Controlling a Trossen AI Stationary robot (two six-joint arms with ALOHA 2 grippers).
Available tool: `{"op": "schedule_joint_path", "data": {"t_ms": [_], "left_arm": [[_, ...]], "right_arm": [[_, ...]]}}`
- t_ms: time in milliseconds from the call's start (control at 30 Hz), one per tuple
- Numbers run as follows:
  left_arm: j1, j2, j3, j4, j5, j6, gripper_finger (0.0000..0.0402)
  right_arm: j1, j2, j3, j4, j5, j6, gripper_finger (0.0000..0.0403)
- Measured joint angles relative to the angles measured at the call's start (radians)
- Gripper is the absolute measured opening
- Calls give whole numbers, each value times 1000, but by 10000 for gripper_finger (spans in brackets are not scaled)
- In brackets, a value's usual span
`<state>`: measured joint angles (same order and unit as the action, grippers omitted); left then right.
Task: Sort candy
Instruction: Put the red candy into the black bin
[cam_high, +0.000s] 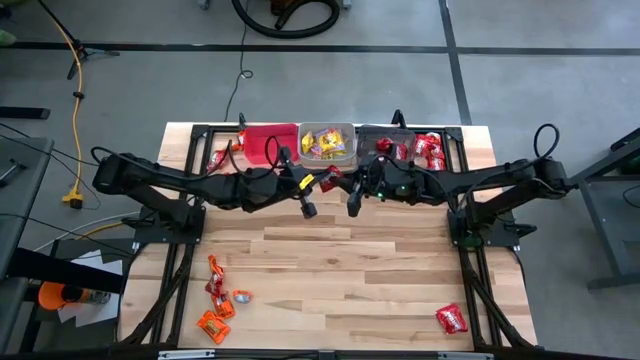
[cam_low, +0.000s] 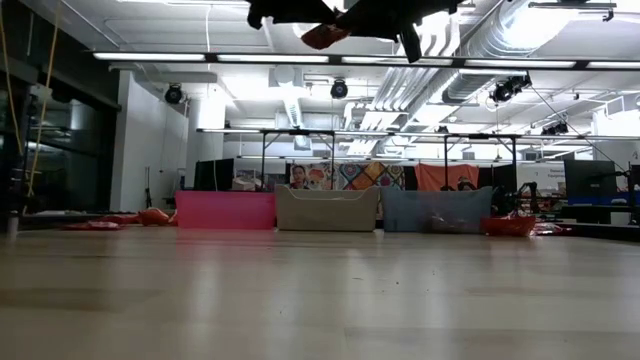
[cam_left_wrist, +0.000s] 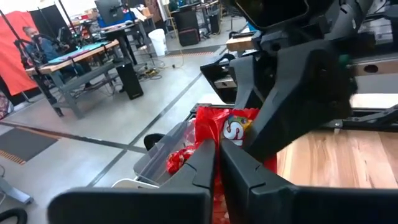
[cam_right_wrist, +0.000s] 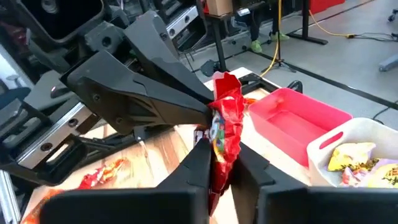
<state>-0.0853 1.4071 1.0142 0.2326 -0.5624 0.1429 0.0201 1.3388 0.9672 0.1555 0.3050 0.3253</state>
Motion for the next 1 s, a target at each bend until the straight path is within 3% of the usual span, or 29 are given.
{"op": "schedule_joint_path", "data": {"t_ms": [167, 300, 467, 633, 833, 1000], "left_arm": [[0, -7, 1, -12, 3, -1, 48], [0, -63, 15, -126, 2, -11, 92], [0, -181, 16, -396, -32, -89, 145], [0, -323, -72, -629, -24, -324, 175], [-56, -499, -335, -449, -49, -541, 180], [-82, -541, -452, -186, -58, -544, 180]], "right_arm": [[0, -5, 0, -2, -18, -18, 26], [-14, -77, 0, -90, -21, -63, 8], [-56, -230, 0, -344, 20, -72, 8], [-68, -371, 0, -641, 88, -41, 6], [-75, -470, 0, -870, 229, 33, 4], [-177, -446, 0, -877, 276, 36, 4]]}}
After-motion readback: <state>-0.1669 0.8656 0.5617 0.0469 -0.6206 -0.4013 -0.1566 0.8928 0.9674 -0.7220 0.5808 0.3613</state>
